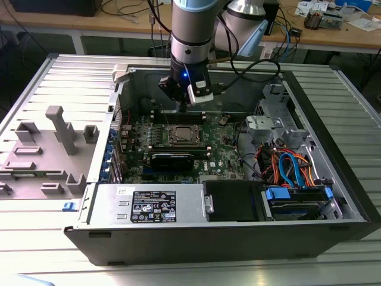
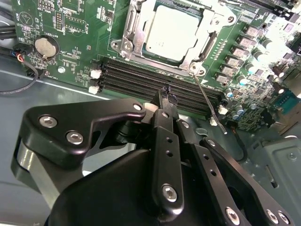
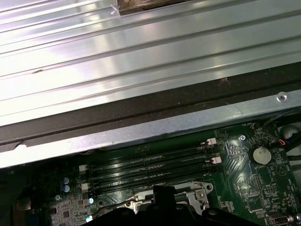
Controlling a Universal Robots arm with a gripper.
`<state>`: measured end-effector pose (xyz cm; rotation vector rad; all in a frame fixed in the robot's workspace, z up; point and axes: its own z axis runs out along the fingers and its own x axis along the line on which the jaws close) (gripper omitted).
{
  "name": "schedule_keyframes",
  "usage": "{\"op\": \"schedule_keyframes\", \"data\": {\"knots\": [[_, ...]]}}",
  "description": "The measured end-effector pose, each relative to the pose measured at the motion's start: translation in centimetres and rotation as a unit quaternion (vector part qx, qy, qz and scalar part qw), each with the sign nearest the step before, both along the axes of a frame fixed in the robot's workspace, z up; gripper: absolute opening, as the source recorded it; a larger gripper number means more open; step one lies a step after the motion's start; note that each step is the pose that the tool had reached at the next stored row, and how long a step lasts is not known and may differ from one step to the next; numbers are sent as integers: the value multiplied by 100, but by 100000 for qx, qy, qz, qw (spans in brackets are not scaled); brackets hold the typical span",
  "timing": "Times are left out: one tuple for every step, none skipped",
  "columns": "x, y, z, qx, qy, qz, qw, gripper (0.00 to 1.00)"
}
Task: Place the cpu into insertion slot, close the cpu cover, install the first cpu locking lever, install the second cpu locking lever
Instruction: 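Install the first cpu locking lever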
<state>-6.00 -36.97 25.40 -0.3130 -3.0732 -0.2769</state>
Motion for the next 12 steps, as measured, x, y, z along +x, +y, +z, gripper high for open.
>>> {"op": "schedule_keyframes", "data": {"knots": [[0,0,0,20,1,59,100000,11],[0,0,0,41,1,111,100000,11],[0,0,0,59,-2,146,100000,11],[0,0,0,79,-3,188,100000,11],[0,0,0,93,1,222,100000,11],[0,0,0,103,1,255,100000,11],[0,0,0,110,1,295,100000,11],[0,0,0,100,0,476,99999,11],[0,0,0,43,-1,630,99998,11],[0,-1,0,-120,3,886,99996,11],[0,0,0,-646,8,1445,99987,11],[0,0,0,-1234,13,1881,99975,11]]}}
